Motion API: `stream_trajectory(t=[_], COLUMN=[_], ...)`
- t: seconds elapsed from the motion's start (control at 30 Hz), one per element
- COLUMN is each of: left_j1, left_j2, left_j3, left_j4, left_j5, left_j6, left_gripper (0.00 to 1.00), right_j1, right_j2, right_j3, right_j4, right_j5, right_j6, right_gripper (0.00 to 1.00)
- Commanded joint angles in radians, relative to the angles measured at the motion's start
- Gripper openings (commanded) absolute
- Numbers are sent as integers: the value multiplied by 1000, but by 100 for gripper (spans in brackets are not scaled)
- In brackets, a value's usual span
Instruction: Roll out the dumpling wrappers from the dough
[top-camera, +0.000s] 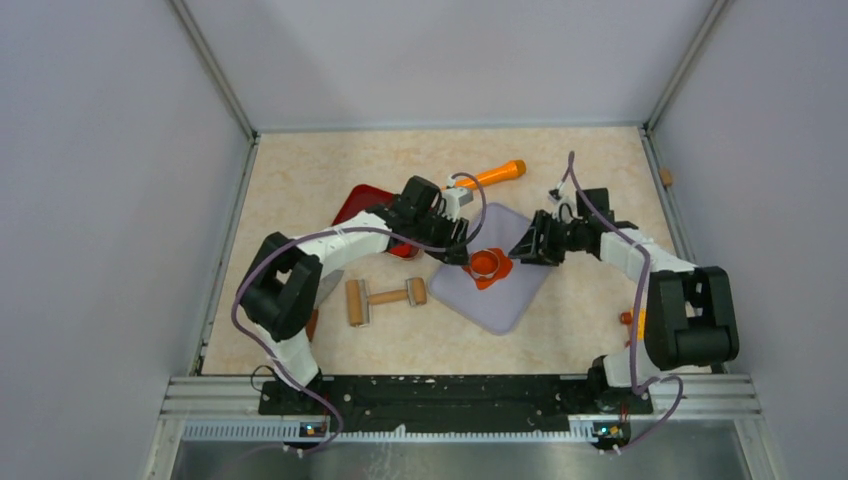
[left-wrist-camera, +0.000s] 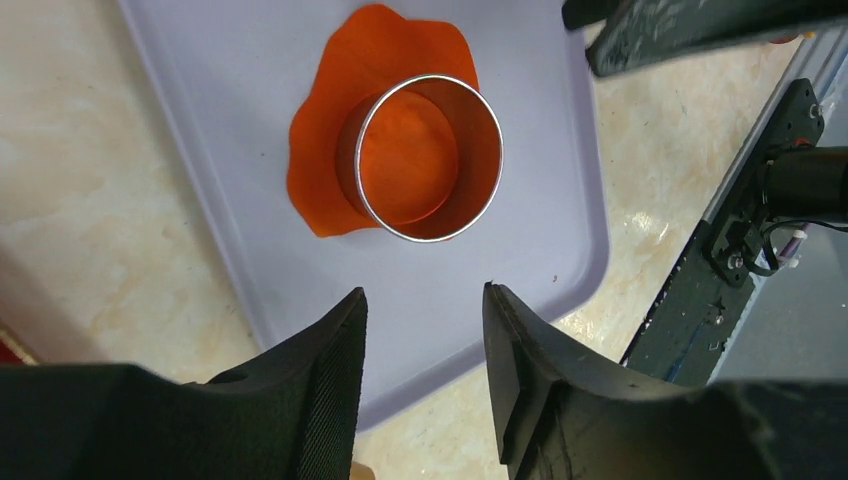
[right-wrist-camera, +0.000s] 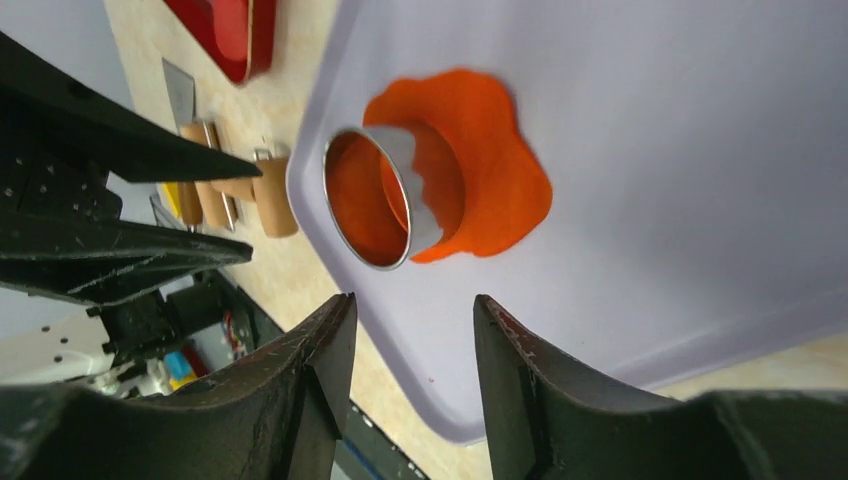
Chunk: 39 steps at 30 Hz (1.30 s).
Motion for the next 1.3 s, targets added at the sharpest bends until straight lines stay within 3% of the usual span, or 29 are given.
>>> stream_trajectory(t=[0.0,0.33,0.87,1.27], left_j1=[-4,-3,18,17], left_j2=[16,131,191,230], left_j3=[-29,40,71,85], left_j4=[192,179,174,173], left_j5=[83,132,122,129], left_j6=[-74,-120,-152,-148], left_gripper=[48,32,33,28], right_j1=[44,68,84,88], right_j2=[16,88,160,205], right_j3=[3,5,6,20], right_j4=[51,83,119,129], right_j5=[-74,-46,-58,-58], right_j6=[-3,15,14,9], right_gripper=[47,39,37,37])
